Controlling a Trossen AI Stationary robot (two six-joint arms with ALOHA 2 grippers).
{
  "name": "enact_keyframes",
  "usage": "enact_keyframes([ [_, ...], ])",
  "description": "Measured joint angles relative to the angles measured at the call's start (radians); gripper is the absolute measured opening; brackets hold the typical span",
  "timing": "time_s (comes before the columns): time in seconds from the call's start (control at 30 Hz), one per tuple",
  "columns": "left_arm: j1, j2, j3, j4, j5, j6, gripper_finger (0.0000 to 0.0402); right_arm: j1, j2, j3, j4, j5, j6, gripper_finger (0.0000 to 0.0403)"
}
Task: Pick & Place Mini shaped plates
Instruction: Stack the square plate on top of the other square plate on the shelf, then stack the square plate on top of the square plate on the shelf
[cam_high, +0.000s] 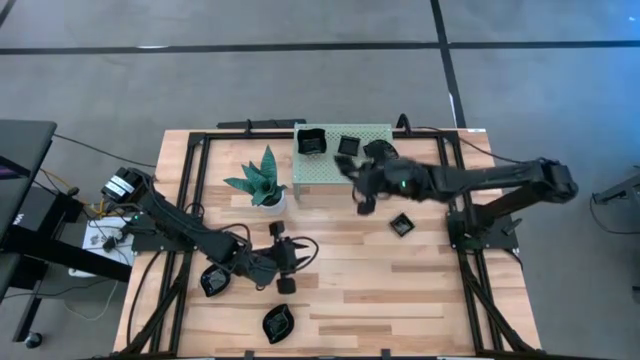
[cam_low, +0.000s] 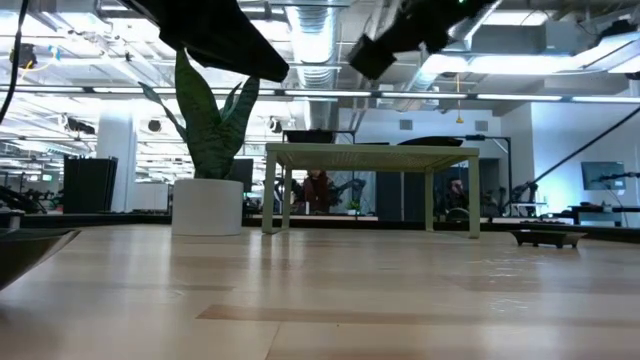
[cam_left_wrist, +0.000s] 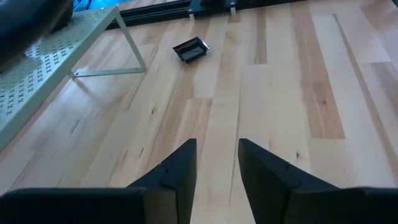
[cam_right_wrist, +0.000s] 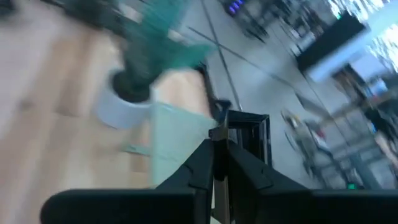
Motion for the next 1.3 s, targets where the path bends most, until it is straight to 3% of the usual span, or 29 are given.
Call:
enact_keyframes([
  [0.13,0.018,0.0,0.0,0.002,0.0,0.0,0.0118,-0.153,0.012,0.0,-0.004,-0.027,0.054,0.0037],
  [0.27,0.038,0.0,0.0,0.005,0.0,0.0,0.0118,-0.276,0.065,0.001,-0.025,-0.122,0.101,0.0043],
  [0.53,0.056,0.0,0.0,0.005,0.0,-0.007,0.0118,-0.378,0.158,0.004,-0.06,-0.142,0.072,0.0044],
  [0.93,0.055,0.0,0.0,0.005,0.0,-0.011,0.0117,-0.398,0.18,0.089,-0.156,-0.145,0.058,0.005],
  [1.13,0.055,0.0,0.0,0.005,0.0,-0.011,0.0117,-0.382,0.175,0.095,-0.206,-0.166,0.039,0.0086],
  [1.3,0.055,0.0,-0.001,0.005,0.0,-0.011,0.0117,-0.294,0.15,0.101,-0.252,-0.171,0.039,0.0132],
])
